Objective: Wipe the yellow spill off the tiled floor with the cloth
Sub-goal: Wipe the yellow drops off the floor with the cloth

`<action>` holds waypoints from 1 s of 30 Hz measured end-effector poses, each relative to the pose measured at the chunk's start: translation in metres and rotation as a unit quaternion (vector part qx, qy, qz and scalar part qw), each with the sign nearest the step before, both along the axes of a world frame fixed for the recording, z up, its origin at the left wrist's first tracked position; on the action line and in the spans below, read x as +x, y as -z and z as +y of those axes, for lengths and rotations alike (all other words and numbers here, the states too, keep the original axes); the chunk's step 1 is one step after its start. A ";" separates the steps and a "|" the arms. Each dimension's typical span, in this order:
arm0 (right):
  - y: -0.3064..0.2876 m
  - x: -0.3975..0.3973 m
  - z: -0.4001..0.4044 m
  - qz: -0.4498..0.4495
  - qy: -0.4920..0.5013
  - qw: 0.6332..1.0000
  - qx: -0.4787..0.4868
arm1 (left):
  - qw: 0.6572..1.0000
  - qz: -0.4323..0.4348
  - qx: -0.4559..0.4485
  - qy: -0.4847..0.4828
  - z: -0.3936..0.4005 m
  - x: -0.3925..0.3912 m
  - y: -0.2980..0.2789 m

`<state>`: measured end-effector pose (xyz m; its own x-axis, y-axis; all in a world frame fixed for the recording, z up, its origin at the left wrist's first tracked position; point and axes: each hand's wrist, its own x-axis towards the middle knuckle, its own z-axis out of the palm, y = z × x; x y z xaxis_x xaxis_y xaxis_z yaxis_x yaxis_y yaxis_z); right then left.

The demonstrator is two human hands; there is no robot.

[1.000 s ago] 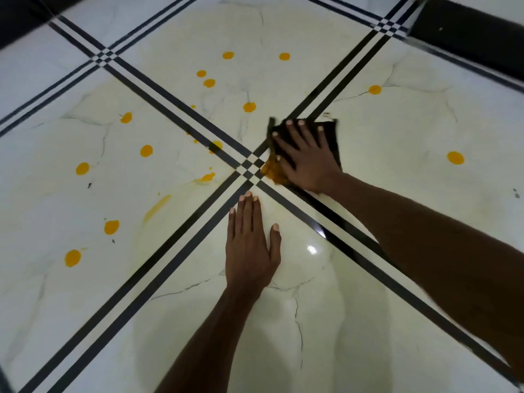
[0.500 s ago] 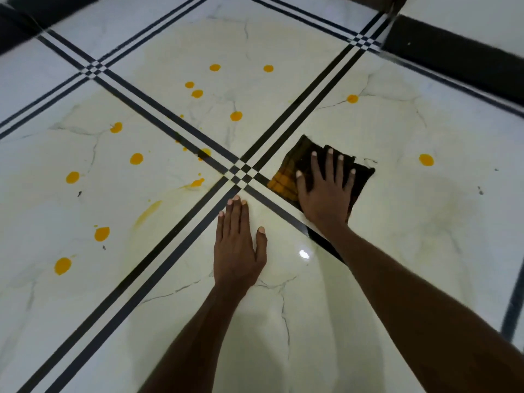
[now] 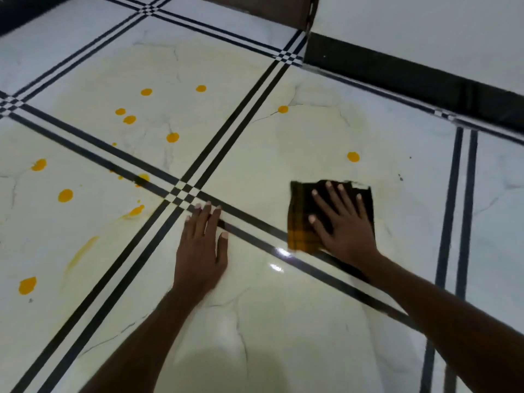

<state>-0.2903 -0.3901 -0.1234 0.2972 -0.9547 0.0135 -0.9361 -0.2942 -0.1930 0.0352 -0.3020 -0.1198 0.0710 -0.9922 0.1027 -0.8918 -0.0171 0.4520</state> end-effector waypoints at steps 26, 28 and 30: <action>-0.003 0.080 -0.266 0.006 -0.138 0.990 -0.018 | 0.993 -0.086 0.035 0.074 -0.158 -0.040 0.018; -0.007 0.081 -0.289 -0.003 0.013 1.000 0.002 | 0.993 -0.082 0.033 0.079 -0.159 -0.040 0.019; -0.011 0.110 -0.302 0.007 0.075 0.997 0.016 | 0.993 -0.083 0.038 0.080 -0.160 -0.037 0.019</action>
<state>-0.1801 -0.6922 -0.1128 0.1514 -0.9882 -0.0209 -0.9716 -0.1449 -0.1871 -0.0015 -0.4618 -0.1388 -0.0989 -0.9948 0.0239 -0.9482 0.1015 0.3011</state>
